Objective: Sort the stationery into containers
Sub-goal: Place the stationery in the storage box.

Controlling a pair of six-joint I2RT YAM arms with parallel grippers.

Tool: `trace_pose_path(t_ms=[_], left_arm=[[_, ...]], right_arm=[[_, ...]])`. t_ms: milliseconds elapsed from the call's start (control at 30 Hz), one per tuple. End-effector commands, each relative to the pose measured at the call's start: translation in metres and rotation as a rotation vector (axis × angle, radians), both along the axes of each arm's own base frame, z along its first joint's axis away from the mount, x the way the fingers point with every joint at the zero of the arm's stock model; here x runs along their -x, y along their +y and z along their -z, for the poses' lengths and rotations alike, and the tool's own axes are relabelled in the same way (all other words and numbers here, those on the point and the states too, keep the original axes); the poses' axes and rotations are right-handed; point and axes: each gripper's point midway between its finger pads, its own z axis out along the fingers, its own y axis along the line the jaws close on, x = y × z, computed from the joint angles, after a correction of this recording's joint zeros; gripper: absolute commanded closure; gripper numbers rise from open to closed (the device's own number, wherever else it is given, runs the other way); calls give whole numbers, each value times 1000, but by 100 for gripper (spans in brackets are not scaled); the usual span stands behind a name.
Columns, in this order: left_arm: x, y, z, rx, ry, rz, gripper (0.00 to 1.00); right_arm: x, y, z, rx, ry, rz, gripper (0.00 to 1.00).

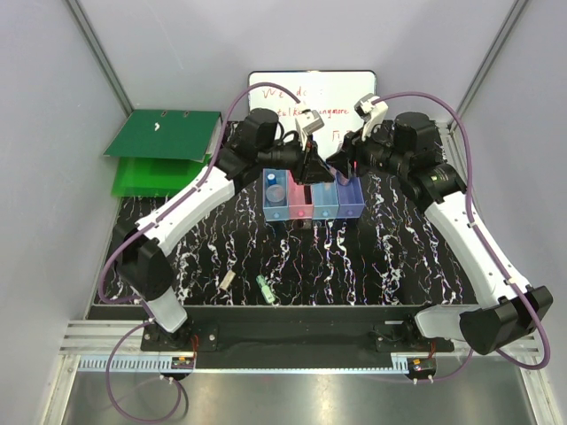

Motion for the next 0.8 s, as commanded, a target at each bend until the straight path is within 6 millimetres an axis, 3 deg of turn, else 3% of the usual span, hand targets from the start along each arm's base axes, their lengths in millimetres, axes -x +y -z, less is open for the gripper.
trace_pose_path(t_ms=[0,133,267,367,400,567,600,633,733,767], left_arm=[[-8,-4,-43,79,-109,-3,100],[-10,-6,-46,85,-115,-3,100],[-9,-6,-45,86,-106,7,100],[-7,-6,-43,85,-101,12,100],[-5,-7,-41,82,-97,19,100],[-1,-5,-37,76,-93,29,98],[-1,-5,-35,72,-97,31,91],[0,-4,-32,65,-93,35,66],[2,1,-23,43,-83,26,24],[4,3,-24,38,-89,25,20]], right_arm=[[2,1,-14,-27,-51,7,50],[2,2,-13,-32,-48,4,52],[-3,0,-16,-30,-57,26,63],[-4,0,-18,-33,-60,28,82],[-4,0,-18,-34,-59,30,100],[-6,0,-21,-31,-69,34,100],[-6,0,-21,-31,-69,35,100],[-6,-1,-22,-29,-73,34,100],[-5,-1,-22,-25,-74,33,100],[-6,-2,-21,-23,-73,39,100]])
